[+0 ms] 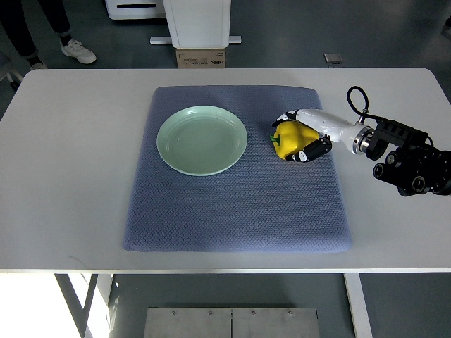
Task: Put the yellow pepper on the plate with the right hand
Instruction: 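Close the right hand's fingers around the yellow pepper, then lift the pepper and carry it onto the green plate, then open the right hand to release the pepper on the plate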
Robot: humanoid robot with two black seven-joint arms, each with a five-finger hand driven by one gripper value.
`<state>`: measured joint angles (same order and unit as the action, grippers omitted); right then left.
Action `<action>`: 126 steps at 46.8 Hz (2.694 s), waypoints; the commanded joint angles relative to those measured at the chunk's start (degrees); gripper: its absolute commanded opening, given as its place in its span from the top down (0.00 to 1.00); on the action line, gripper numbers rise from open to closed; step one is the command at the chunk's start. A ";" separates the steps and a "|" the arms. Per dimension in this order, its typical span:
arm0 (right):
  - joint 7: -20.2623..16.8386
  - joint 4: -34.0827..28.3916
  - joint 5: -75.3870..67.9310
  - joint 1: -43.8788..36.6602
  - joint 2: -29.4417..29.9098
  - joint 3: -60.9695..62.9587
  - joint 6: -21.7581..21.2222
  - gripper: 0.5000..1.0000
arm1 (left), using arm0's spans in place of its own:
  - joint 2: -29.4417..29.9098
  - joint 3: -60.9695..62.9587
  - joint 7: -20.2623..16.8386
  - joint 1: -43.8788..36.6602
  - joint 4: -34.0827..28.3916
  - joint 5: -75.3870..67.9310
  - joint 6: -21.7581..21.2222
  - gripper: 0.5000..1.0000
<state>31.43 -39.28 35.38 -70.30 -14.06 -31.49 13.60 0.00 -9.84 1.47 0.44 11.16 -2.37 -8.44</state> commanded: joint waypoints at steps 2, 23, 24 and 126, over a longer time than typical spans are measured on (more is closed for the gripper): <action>0.04 0.00 -0.05 -0.36 0.00 0.11 0.02 1.00 | 0.00 0.00 0.03 0.00 0.00 0.00 0.00 0.00; -0.23 -0.35 -0.40 -5.37 0.26 0.38 -0.15 1.00 | 0.00 0.00 0.03 0.00 0.00 0.00 0.00 0.00; -0.31 -0.35 -0.40 -5.46 0.44 0.38 -0.15 1.00 | 0.00 0.00 0.03 0.00 0.00 0.00 0.00 0.00; -8.14 6.33 -6.55 -2.56 14.06 6.18 -0.50 0.03 | 0.00 0.00 0.03 0.00 0.00 0.00 0.00 0.00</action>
<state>23.25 -33.04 28.82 -72.86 0.00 -25.36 13.10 0.00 -9.84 1.49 0.44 11.16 -2.37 -8.44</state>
